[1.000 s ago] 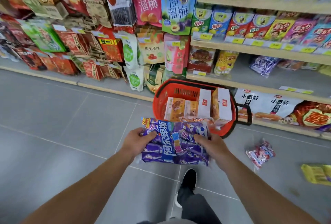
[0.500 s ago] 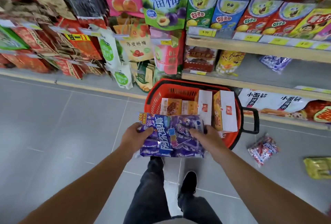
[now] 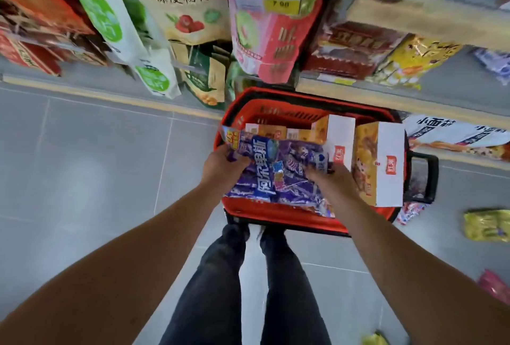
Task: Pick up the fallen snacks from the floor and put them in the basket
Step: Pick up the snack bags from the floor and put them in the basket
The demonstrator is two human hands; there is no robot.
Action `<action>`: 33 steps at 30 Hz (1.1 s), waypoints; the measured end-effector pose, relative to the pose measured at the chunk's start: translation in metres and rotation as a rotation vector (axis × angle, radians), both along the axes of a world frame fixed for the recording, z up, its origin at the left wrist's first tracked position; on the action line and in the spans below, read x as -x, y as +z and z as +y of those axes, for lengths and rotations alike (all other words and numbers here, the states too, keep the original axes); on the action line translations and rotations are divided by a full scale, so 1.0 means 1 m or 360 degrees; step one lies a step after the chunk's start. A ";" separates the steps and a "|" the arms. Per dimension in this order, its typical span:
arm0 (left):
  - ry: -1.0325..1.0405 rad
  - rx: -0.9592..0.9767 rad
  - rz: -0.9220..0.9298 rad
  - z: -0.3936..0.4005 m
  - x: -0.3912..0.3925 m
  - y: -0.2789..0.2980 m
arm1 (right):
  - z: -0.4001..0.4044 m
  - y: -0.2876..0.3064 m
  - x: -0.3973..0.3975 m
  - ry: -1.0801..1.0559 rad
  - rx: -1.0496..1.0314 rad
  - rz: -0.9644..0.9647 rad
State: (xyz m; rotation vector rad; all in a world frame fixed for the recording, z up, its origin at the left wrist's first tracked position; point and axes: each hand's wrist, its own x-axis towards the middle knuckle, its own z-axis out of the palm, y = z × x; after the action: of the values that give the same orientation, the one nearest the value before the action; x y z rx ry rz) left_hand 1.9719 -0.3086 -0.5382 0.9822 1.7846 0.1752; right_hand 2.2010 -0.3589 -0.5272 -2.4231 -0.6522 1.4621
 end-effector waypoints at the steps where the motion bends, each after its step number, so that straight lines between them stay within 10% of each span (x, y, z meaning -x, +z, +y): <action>1: -0.0015 0.0014 0.0025 0.004 0.001 -0.017 | 0.007 -0.014 0.002 0.0014 0.0025 -0.0015; 17: -0.0146 -0.0003 -0.0005 0.058 -0.054 -0.209 | 0.074 -0.197 -0.013 0.0195 0.0183 -0.0215; 21: -0.0114 -0.0145 -0.0006 0.056 -0.059 -0.220 | 0.070 -0.211 -0.009 0.0494 -0.0201 -0.0415; 28: -0.1462 -0.0420 0.0587 0.036 -0.063 -0.251 | 0.064 -0.253 -0.010 0.1446 -0.0165 -0.0681; 33: -0.1574 -0.0516 0.0637 0.060 -0.066 -0.266 | 0.069 -0.264 -0.018 0.1319 -0.0202 -0.0754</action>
State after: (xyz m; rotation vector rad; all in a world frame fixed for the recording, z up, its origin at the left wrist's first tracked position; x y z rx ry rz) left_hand 2.0383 -0.2483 -0.8043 2.1307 1.4197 -0.3927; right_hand 2.2188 -0.2899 -0.7915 -2.5165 -1.9587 0.9632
